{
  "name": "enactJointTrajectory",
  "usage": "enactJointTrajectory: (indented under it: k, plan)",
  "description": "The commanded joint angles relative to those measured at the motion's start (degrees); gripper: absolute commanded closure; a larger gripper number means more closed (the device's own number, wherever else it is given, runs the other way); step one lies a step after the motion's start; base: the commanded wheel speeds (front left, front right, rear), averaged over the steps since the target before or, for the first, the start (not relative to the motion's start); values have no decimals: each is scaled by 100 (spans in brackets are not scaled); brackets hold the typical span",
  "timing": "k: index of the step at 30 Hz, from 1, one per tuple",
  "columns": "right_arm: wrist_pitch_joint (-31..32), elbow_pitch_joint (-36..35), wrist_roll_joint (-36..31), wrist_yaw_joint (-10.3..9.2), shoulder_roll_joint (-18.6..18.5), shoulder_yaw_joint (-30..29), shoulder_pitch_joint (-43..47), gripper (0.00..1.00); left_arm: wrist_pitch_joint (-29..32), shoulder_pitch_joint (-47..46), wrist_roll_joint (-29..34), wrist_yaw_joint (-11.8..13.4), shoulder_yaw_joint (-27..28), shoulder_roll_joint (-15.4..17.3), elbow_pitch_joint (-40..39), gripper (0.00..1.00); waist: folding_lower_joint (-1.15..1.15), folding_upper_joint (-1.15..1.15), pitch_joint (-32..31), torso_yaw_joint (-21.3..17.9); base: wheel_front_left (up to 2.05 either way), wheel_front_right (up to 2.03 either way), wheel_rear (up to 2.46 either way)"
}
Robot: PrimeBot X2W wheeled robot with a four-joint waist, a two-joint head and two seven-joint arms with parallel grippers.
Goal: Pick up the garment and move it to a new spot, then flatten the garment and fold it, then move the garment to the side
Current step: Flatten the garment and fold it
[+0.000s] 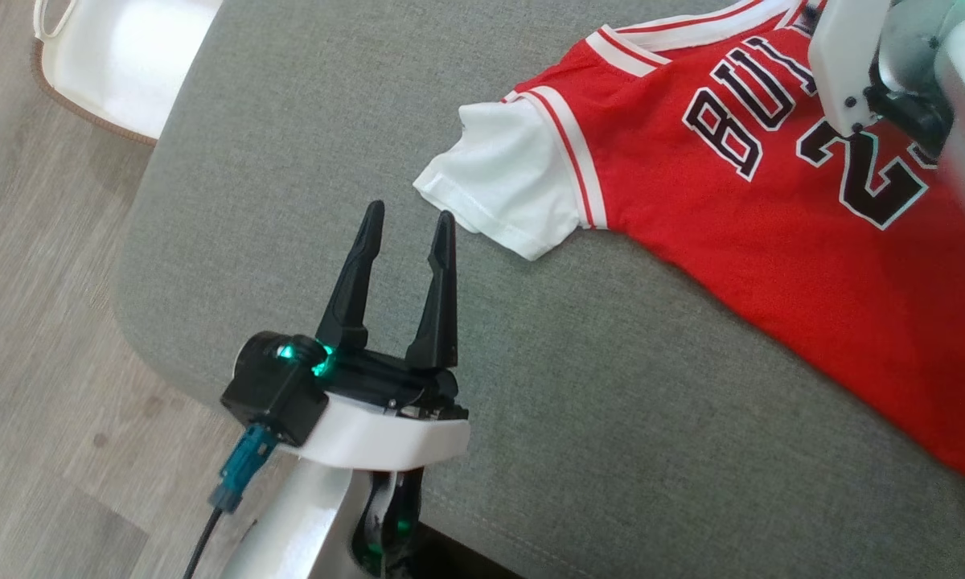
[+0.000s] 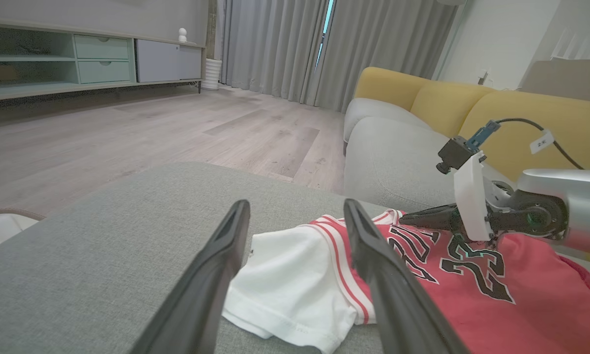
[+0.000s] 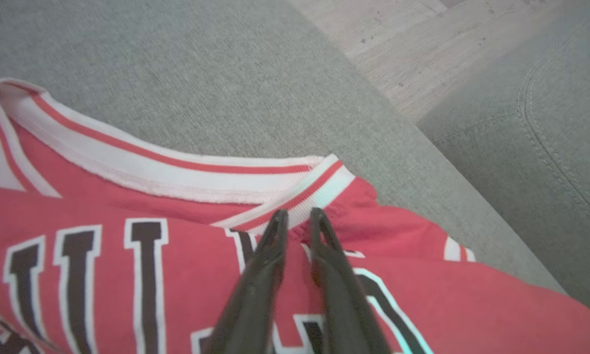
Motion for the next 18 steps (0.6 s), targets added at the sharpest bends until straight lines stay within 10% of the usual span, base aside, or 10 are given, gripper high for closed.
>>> enactJointTrajectory:
  k: [1, 12, 13, 14, 18]
  plan:
    - [-151, -71, 46, -5, 137, 32, -90, 100, -29, -52, -54, 27, 166, 48, -208, 0, -1, 0, 7, 2, 0, 0, 0]
    - [-3144, 1055, -409, -5, 484, -461, -853, 100, -29, -197, -41, -37, 112, 48, -178, 0, -1, 0, -40, 17, 0, 0, 0]
    - [-3263, 1188, -448, -5, 531, -510, -854, 92, -29, -207, -32, -56, 108, 48, -151, 0, -1, 0, -73, 9, 0, 0, 0]
    - [-3379, 1277, -475, -5, 557, -562, -843, 3, -29, -225, -12, -87, 96, 48, -116, 0, -1, 0, -118, 0, 0, 0, 0]
    - [-3706, 1456, -430, -5, 580, -883, -658, 0, -29, -309, 85, -210, 104, 48, 42, 0, -1, 0, -386, -146, 0, 0, 0]
